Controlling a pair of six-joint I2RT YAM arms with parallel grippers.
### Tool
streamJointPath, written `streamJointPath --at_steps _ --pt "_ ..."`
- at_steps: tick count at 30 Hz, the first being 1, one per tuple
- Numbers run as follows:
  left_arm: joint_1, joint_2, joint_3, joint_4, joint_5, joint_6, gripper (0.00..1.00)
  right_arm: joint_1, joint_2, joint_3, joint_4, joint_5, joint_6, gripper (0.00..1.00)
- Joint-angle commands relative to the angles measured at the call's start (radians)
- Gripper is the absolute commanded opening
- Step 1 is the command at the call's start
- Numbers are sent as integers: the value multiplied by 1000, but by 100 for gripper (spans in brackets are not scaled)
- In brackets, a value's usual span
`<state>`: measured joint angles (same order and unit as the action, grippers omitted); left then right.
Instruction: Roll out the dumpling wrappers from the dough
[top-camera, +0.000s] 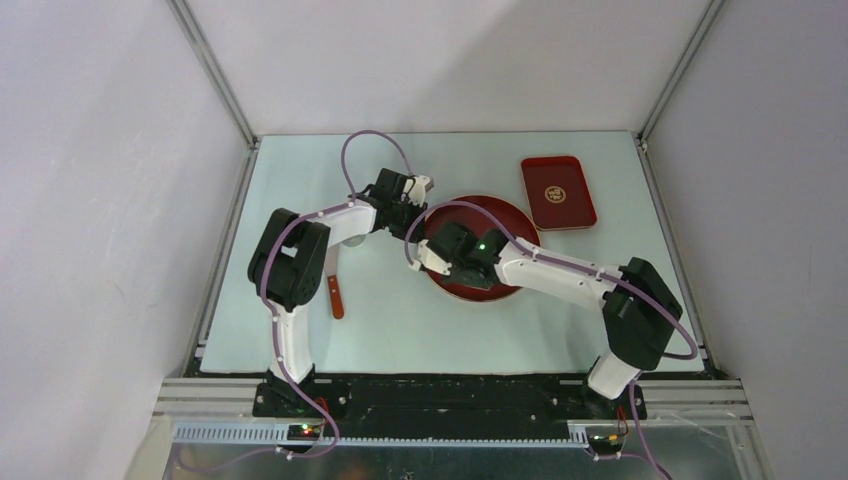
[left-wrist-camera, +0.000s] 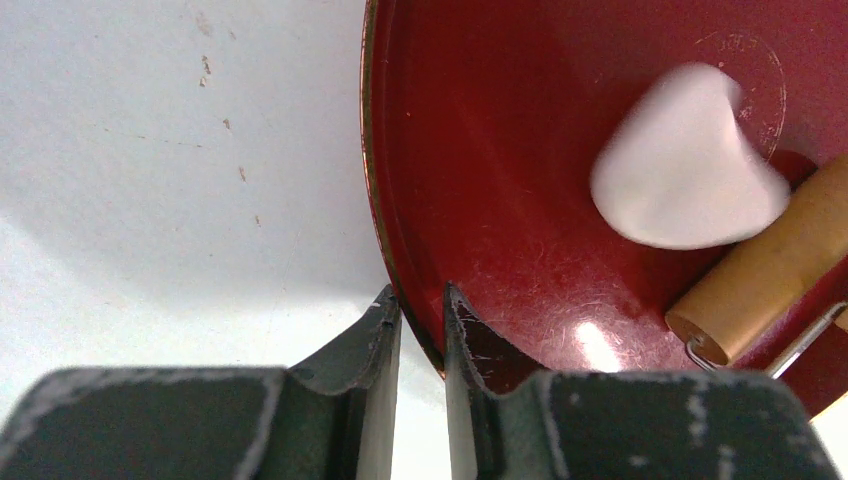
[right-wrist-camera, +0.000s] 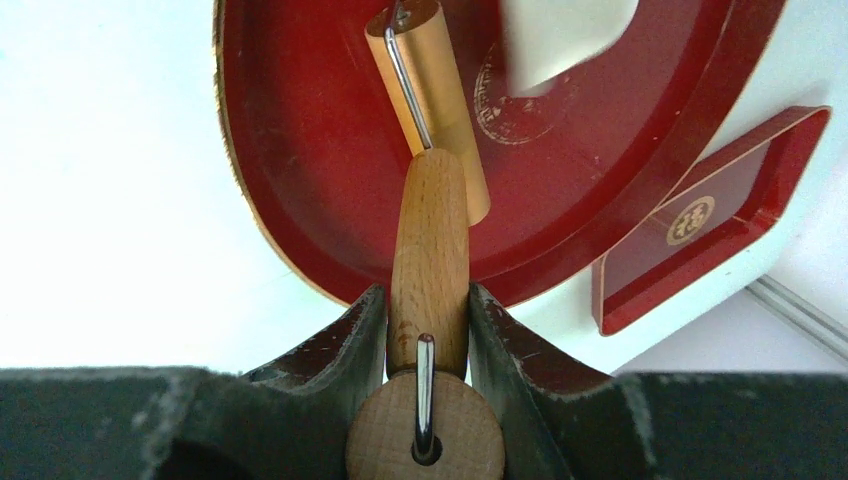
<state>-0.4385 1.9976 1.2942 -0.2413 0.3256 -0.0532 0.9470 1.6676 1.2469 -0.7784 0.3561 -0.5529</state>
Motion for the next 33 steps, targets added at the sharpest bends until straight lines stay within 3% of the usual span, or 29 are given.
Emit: streamJointPath --at_steps 1,12,17,21,26,33 --pt "9 15 7 2 -12 9 24 -33 -65 20 -75 -99 -5 0" --pt "9 17 8 1 -14 10 24 -102 -207 84 170 -12 -138 0" --pt "9 18 9 2 -14 12 24 -123 -208 55 293 -102 -222 0" --pt "9 17 8 2 -13 12 24 -135 -202 -43 461 -217 -407 0" --pt "8 15 7 1 -10 13 24 -164 -147 -62 420 -376 -521 0" --pt "9 15 6 1 -9 13 24 -193 -131 -242 489 -364 -725 0"
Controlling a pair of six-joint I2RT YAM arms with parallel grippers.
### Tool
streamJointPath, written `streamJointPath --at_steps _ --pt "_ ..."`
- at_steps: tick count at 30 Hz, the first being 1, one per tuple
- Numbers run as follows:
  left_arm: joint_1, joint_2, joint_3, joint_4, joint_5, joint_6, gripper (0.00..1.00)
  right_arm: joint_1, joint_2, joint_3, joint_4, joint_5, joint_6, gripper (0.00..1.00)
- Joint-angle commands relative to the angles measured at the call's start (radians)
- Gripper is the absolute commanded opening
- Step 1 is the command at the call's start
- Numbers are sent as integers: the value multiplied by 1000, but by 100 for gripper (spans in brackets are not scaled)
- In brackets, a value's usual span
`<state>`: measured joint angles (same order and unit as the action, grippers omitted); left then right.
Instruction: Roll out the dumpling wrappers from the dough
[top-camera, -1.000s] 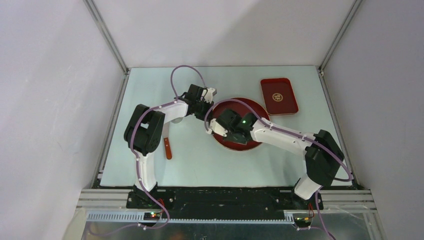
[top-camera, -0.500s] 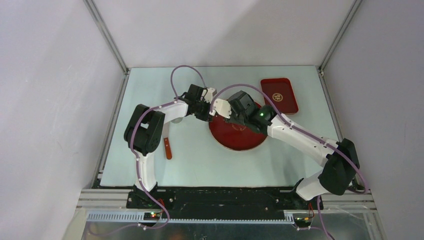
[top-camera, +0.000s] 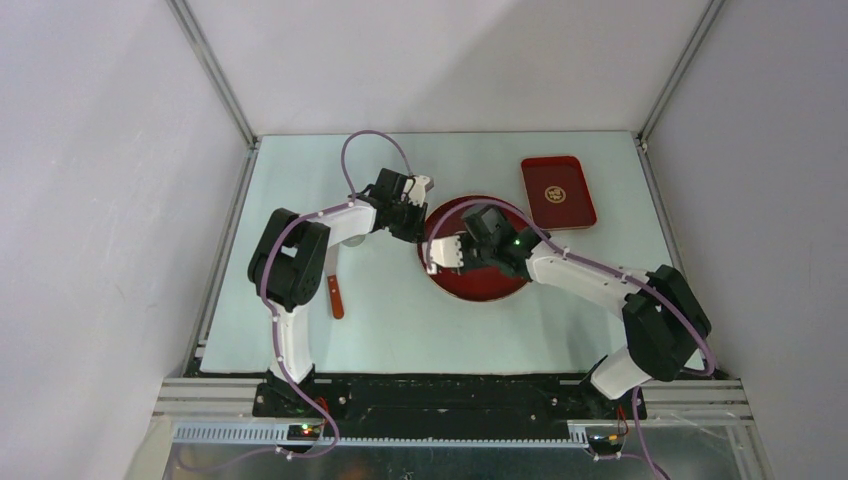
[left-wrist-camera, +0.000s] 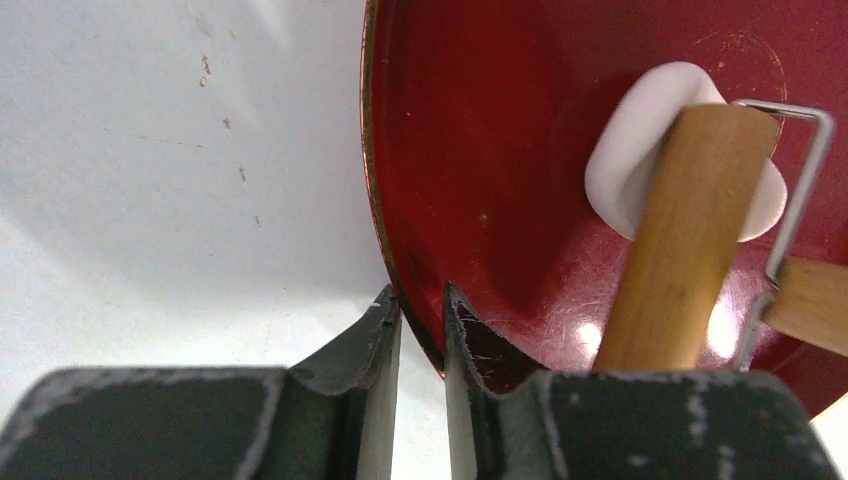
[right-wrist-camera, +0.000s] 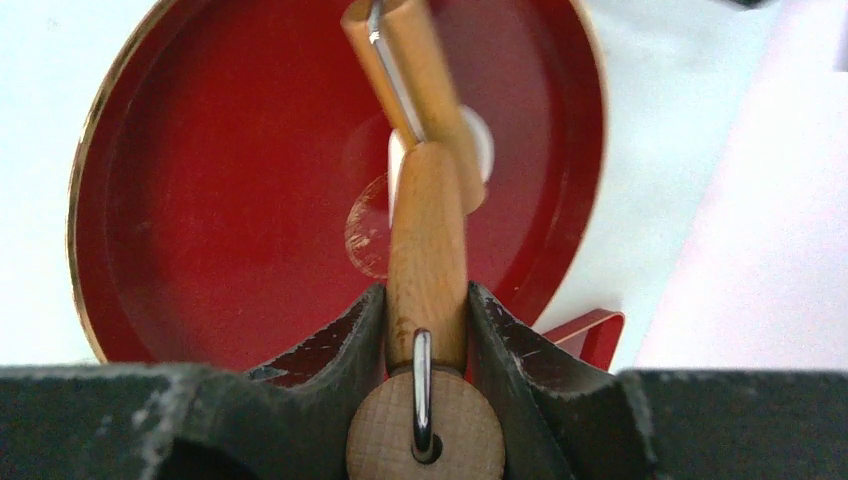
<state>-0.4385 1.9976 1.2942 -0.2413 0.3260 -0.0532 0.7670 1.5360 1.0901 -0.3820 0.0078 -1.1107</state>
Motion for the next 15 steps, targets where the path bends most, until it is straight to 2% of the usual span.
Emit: streamJointPath --at_steps 1,15 --pt "9 15 7 1 -9 13 23 -14 7 -112 102 -10 -180 0" --pt "9 16 7 2 -7 13 23 -29 2 -241 -44 54 -255 0"
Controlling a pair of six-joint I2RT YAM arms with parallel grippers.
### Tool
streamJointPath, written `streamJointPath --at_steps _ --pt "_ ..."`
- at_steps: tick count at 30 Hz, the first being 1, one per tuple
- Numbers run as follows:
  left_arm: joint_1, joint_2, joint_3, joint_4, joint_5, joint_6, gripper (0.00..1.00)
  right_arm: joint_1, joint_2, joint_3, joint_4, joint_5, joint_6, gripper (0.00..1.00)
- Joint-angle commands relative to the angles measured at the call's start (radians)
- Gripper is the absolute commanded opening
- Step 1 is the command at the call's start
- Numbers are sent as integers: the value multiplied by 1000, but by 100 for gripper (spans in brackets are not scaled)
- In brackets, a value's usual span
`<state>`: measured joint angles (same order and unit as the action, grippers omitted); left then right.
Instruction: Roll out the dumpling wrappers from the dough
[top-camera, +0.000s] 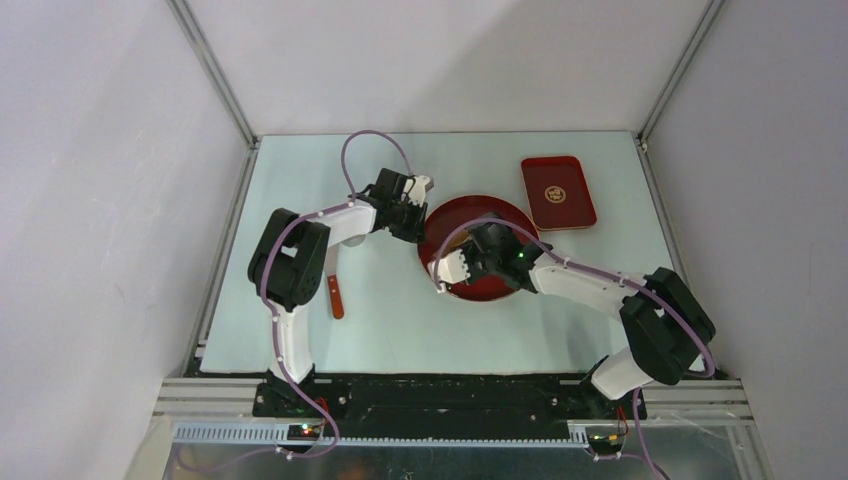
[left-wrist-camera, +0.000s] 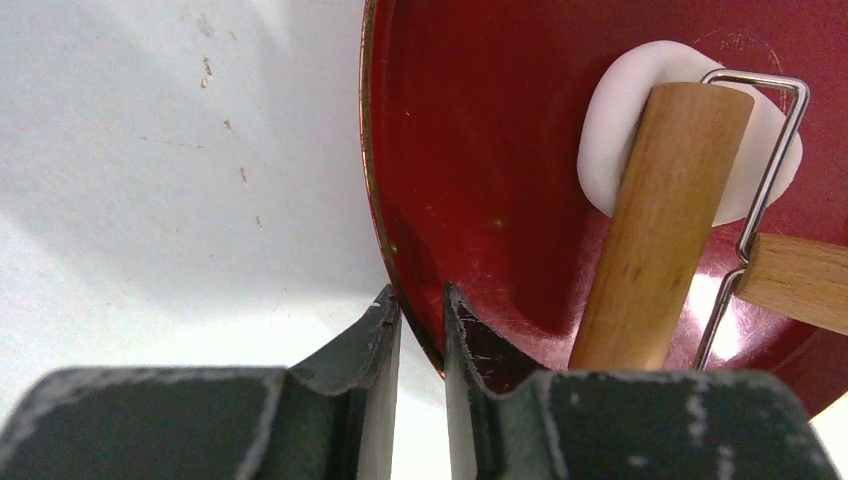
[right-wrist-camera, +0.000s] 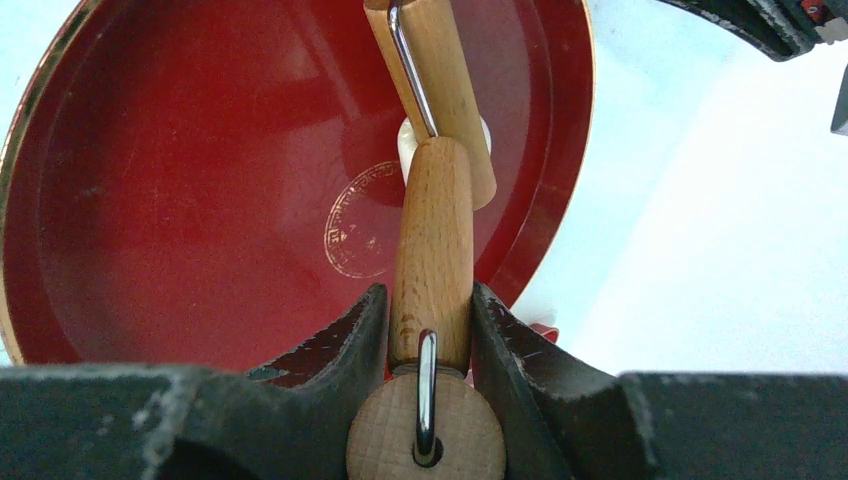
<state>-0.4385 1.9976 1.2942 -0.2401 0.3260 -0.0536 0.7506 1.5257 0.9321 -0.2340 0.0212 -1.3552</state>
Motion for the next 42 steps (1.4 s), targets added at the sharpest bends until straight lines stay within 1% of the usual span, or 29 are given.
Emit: streamJointPath --at_steps 1,9,15,31,42 --pt "8 16 7 0 -7 14 23 -12 0 -93 -199 48 -13 0" --pt "9 17 7 0 -9 13 24 -12 -51 -184 -265 77 -8 0" --pt "9 17 8 1 -12 12 23 -17 -62 -205 -293 80 5 0" --pt "9 17 8 0 -11 12 24 -12 -140 -204 -372 107 -13 0" --pt "9 18 10 1 -12 11 24 -15 -196 -117 -451 63 32 0"
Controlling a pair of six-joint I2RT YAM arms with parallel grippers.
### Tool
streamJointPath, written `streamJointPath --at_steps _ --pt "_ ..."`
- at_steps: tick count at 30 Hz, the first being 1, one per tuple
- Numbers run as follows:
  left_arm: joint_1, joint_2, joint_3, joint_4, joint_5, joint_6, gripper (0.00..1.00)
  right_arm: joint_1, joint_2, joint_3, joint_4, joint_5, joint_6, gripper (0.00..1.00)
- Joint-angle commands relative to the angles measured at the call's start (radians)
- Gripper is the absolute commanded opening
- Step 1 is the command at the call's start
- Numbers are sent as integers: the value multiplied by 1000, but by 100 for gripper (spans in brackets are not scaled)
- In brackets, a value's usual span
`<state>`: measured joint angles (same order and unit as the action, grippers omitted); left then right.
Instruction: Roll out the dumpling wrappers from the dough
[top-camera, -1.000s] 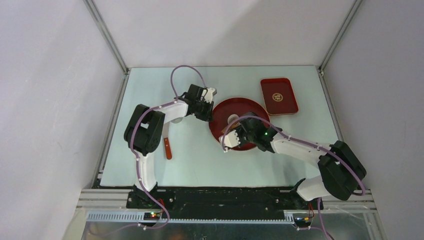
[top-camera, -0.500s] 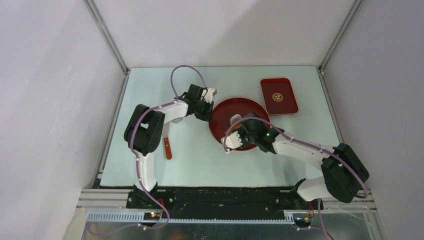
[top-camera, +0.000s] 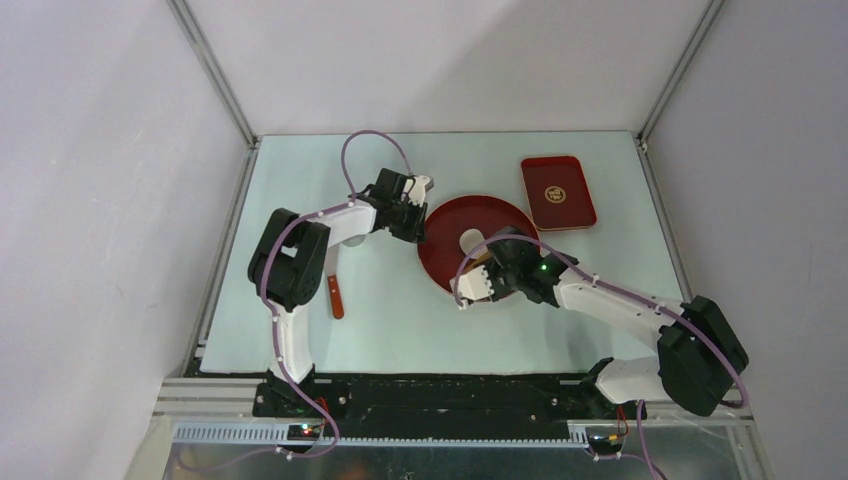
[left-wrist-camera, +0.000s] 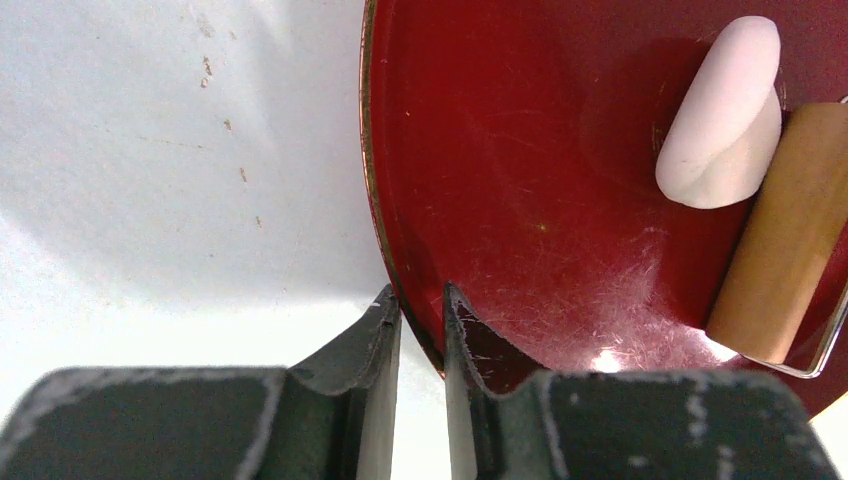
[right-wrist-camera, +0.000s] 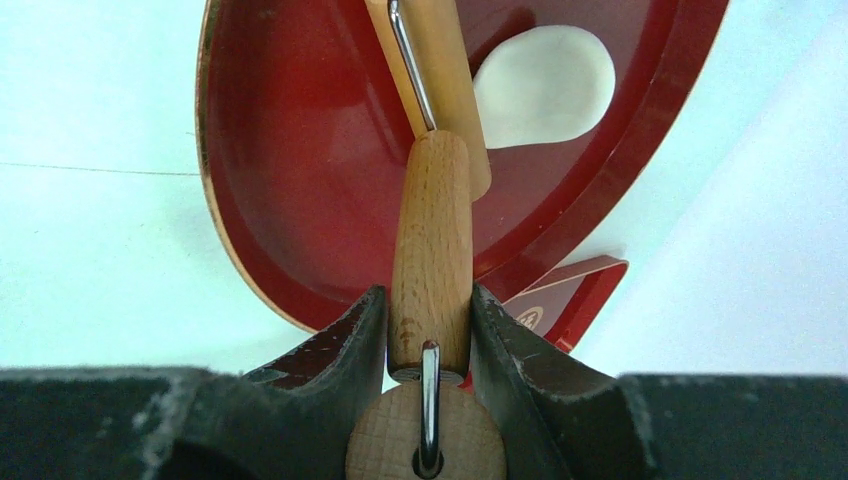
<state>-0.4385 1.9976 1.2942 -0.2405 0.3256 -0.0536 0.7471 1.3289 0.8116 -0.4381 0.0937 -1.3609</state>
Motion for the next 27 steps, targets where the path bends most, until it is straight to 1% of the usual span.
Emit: streamJointPath --at_steps 1,8,14,18,21,25,27 --pt "9 18 9 1 -10 12 24 -17 -7 34 -247 -16 49 0" --pt "9 18 8 1 -12 12 24 -47 -93 178 -191 -63 132 0" --pt "8 18 10 1 -13 11 24 -54 -88 226 -2 -25 285 0" --pt "9 18 9 1 -13 11 24 -49 -29 226 104 32 353 0" --pt "9 18 8 1 -13 11 24 -42 63 225 178 115 377 0" --pt "9 16 8 1 -10 12 24 -32 153 187 254 147 338 0" --pt "8 15 7 0 -9 13 23 -23 181 164 248 151 316 0"
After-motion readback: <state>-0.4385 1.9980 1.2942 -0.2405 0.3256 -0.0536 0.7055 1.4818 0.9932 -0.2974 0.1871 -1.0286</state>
